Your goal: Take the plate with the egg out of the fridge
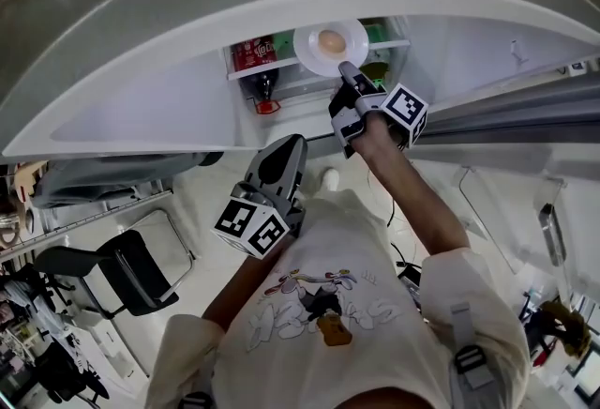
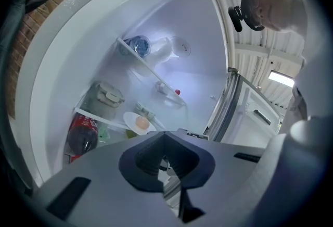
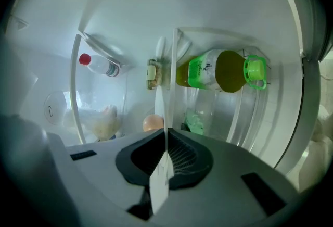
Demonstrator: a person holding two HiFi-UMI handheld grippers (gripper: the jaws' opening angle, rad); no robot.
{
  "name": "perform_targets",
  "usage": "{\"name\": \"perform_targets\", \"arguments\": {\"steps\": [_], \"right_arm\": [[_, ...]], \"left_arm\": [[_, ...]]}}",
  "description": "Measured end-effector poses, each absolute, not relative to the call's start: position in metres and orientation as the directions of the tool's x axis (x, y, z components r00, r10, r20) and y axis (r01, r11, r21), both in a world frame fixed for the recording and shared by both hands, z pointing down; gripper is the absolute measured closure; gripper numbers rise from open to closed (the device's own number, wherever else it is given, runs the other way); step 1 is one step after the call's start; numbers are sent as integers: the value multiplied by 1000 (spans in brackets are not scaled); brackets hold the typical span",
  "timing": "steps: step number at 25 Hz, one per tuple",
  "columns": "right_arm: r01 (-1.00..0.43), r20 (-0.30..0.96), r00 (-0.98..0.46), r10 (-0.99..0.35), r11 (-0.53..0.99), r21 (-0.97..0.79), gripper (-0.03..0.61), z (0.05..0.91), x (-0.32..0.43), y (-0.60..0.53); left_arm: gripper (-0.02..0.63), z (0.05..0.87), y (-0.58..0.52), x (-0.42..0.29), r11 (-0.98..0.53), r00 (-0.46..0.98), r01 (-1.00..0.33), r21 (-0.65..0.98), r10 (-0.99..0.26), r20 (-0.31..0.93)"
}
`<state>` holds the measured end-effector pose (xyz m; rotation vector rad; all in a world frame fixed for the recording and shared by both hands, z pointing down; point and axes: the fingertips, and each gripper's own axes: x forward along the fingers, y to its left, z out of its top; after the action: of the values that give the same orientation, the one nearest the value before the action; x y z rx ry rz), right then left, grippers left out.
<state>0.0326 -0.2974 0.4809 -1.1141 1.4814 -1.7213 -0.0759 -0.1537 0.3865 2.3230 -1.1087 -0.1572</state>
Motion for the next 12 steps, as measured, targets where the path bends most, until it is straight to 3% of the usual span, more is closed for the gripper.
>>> {"name": "perform_targets", "arguments": {"steps": [12], "right_arm": [[-76,166,-521,-837,-148,-986,560,467,34,-277]], "left_arm": [[618,388,-157,-69,-529,682,-660,534,-719,131]]}}
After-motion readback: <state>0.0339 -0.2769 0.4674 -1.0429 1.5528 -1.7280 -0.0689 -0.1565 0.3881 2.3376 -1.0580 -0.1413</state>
